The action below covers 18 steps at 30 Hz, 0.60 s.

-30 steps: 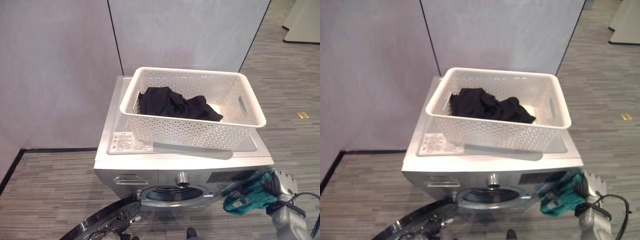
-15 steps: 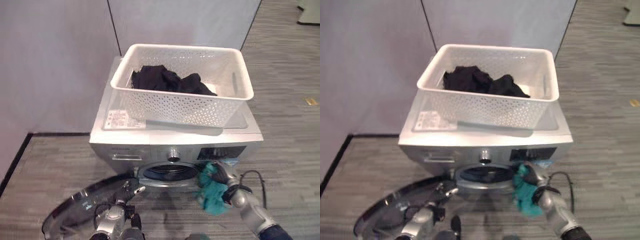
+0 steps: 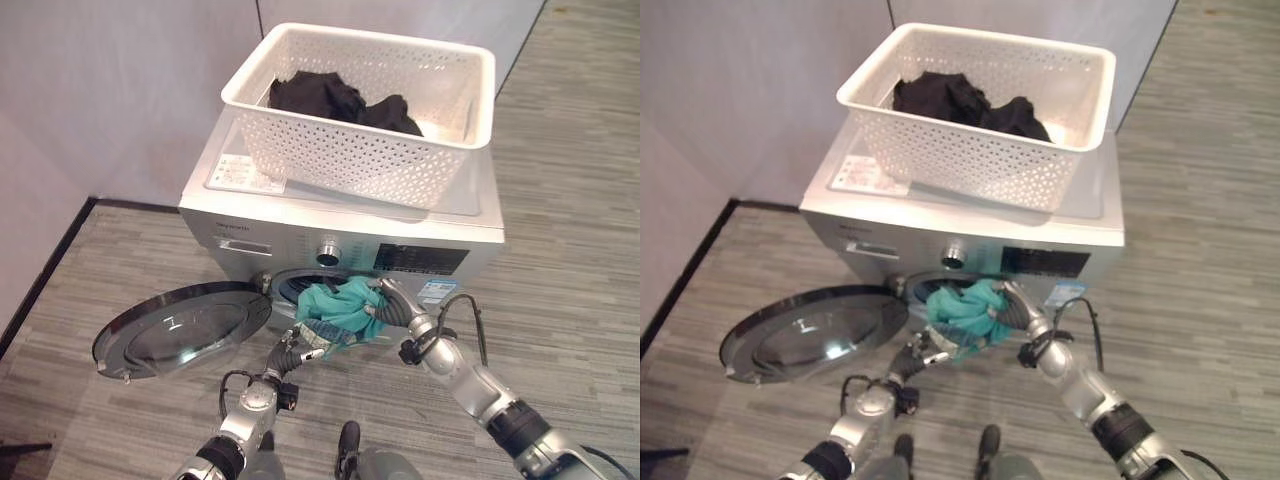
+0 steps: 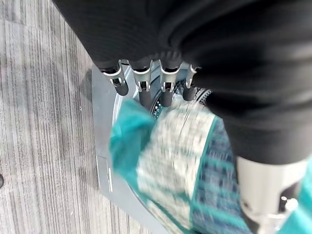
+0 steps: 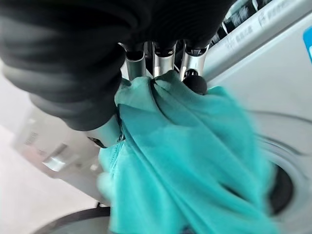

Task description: Grab the laundry basket,head to the washer,open it,put in the laundry and shut it.

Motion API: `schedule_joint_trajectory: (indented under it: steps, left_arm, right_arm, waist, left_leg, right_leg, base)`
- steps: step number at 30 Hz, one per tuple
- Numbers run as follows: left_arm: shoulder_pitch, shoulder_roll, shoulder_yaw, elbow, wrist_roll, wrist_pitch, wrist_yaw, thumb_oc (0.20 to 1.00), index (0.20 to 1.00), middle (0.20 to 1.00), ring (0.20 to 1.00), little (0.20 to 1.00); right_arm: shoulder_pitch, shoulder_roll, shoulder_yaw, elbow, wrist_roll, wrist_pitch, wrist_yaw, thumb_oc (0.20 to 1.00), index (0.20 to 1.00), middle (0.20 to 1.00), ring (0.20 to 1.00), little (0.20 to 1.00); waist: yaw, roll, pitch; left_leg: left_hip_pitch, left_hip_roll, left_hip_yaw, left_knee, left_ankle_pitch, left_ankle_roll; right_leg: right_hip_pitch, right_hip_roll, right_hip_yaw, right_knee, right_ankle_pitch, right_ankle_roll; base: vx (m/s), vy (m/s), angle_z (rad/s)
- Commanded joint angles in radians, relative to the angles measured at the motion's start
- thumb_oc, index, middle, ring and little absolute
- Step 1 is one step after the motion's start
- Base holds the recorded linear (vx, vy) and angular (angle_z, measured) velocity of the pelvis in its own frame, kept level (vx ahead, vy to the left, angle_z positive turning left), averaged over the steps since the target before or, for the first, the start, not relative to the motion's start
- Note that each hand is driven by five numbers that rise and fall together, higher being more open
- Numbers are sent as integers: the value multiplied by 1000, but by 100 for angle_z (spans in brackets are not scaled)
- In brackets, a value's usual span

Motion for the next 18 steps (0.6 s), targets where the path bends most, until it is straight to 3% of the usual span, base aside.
schedule_joint_trajectory:
  steps: [1, 8, 11, 18]
  left_arm:
    - [-38, -26, -43, 15, 145, -39, 40, 1000, 1000, 1000, 1000, 1000]
    - [-108, -46, -99, 37, 293, -29, 105, 1000, 1000, 1000, 1000, 1000]
    - [-166, -29, -187, -20, 416, -80, 142, 1000, 1000, 1000, 1000, 1000]
    - [-221, -24, -254, -38, 476, -132, 165, 1000, 1000, 1000, 1000, 1000]
  right_arm:
    - [-11, 30, -37, -88, 63, -81, -35, 200, 200, 200, 200, 200]
    - [-29, 65, -3, -126, 115, -86, -42, 200, 200, 200, 200, 200]
    - [-62, 69, 16, -135, 172, -115, -64, 200, 200, 200, 200, 200]
    - [-129, 70, 38, -174, 264, -161, -81, 200, 200, 200, 200, 200]
  waist:
    - [29, 4, -53]
    - [28, 5, -51]
    - [23, -5, -43]
    - [13, -20, -26]
  left_leg:
    - [-75, -2, -14, 76, -43, 13]
    - [-30, -9, -7, 5, -38, 10]
    - [-18, -8, 3, -21, -36, 10]
    - [-19, -8, 23, -34, -35, 12]
  right_leg:
    - [69, -71, 30, 39, -118, 105]
    - [74, -72, 33, 37, -103, 116]
    - [66, -75, 38, 27, -88, 127]
    - [41, -76, 56, 29, -72, 137]
  base:
    - [26, 15, 24]
    - [0, 23, 0]
    - [-25, 9, -2]
    - [-35, 19, -12]
